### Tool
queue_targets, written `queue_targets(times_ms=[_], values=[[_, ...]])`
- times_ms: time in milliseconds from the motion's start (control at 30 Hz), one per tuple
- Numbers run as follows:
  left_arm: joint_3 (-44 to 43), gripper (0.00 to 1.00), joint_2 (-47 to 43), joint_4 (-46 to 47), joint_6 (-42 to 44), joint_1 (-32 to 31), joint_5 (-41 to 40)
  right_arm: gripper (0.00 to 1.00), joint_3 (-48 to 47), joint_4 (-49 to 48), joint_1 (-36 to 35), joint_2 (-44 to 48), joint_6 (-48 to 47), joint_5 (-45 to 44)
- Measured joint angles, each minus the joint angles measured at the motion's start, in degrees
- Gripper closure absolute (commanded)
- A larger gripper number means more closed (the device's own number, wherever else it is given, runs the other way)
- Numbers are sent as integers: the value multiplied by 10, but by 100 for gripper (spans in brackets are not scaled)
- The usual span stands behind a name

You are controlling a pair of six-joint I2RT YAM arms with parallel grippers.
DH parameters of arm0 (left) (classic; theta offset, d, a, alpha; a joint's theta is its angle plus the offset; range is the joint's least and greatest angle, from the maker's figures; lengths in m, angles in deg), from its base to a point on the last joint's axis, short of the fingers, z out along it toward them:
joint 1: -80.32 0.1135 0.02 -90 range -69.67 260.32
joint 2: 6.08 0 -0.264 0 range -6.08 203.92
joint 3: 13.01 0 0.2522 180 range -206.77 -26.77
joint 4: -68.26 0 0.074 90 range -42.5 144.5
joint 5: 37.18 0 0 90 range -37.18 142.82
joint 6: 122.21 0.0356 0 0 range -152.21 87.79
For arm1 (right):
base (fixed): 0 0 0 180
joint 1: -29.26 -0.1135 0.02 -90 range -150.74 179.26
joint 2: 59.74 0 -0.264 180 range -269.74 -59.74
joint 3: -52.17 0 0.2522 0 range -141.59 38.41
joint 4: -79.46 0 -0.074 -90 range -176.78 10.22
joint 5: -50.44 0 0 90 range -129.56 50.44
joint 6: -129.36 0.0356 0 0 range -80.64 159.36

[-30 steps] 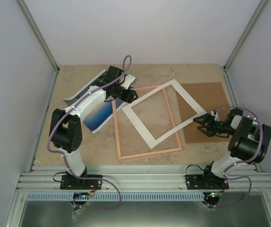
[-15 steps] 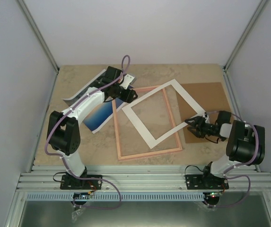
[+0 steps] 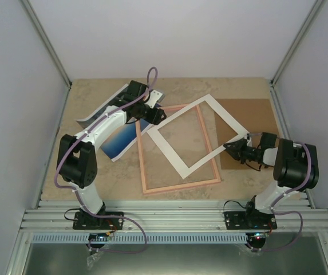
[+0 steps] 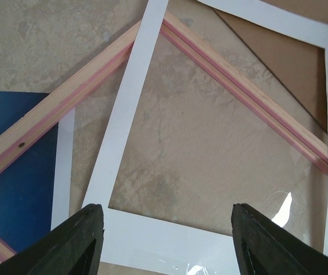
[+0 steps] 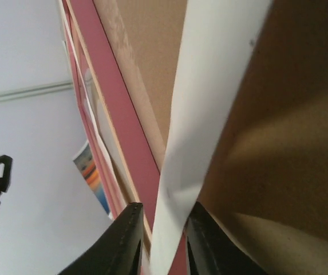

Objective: Put the photo into the frame

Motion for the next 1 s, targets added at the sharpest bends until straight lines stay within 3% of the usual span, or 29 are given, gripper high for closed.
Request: queue_targets(times_ms=[67, 100, 367, 667, 767, 1000], values=[[2, 36, 0, 2, 0, 0, -3, 98, -5, 8, 0, 1, -6, -3], [2, 36, 0, 2, 0, 0, -4, 99, -11, 16, 0, 3, -8, -4], [11, 31, -20, 4, 0, 0, -35, 99, -136, 128, 1, 61, -133, 23], [17, 24, -106, 18, -6, 8, -135, 99, -256, 280, -35, 163, -325, 91], [13, 23, -125, 25, -25, 44, -141, 99, -302, 316, -74, 190, -375, 116], [17, 20, -171, 54, -91, 228, -122, 100, -405, 358, -211, 253, -452, 149]])
